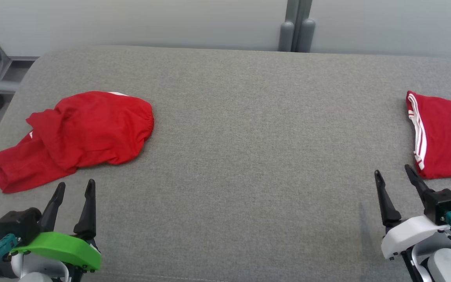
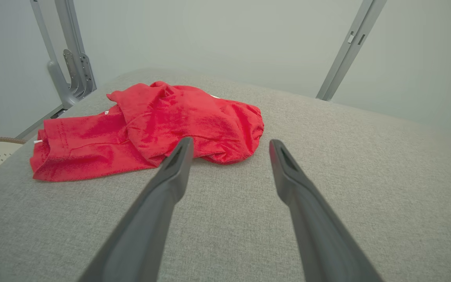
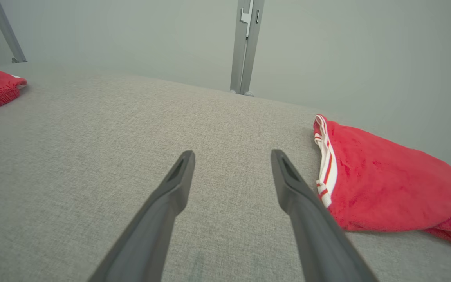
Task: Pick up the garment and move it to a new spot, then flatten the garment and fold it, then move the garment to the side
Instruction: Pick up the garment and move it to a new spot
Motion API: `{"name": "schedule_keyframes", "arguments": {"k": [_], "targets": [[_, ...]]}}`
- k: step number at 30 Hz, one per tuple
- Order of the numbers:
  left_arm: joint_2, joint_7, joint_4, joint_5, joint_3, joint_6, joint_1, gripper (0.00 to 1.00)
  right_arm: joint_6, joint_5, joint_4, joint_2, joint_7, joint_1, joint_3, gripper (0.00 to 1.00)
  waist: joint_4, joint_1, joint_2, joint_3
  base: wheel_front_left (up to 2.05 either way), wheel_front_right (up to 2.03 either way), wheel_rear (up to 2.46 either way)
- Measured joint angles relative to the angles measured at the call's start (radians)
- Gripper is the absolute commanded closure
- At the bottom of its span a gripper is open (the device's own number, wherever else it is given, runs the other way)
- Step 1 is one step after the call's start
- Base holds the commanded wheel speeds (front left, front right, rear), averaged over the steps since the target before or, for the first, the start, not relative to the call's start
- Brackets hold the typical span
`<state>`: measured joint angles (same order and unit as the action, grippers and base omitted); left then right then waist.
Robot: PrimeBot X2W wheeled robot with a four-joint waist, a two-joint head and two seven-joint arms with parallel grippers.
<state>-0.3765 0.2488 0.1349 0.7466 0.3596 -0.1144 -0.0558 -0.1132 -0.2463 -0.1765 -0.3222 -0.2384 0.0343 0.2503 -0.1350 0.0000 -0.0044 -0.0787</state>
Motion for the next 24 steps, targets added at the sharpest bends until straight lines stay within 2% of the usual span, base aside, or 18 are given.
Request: {"name": "schedule_keyframes", "arguments": {"k": [11,24], "targets": [[0.013,0.000,0.023,-0.011,-0.054,-0.001,0.064,0.00,0.070,0.040,-0.016,0.039,-0.003,-0.054,0.121,0.00,-0.130,-0.0001,0.0000,0.033,0.00,0.00,0.00],[0.007,0.000,0.026,-0.020,-0.087,-0.001,0.077,0.00,0.076,0.044,-0.043,0.050,-0.005,-0.053,0.119,0.00,-0.295,0.0000,0.0000,0.070,0.00,0.00,0.00]]}}
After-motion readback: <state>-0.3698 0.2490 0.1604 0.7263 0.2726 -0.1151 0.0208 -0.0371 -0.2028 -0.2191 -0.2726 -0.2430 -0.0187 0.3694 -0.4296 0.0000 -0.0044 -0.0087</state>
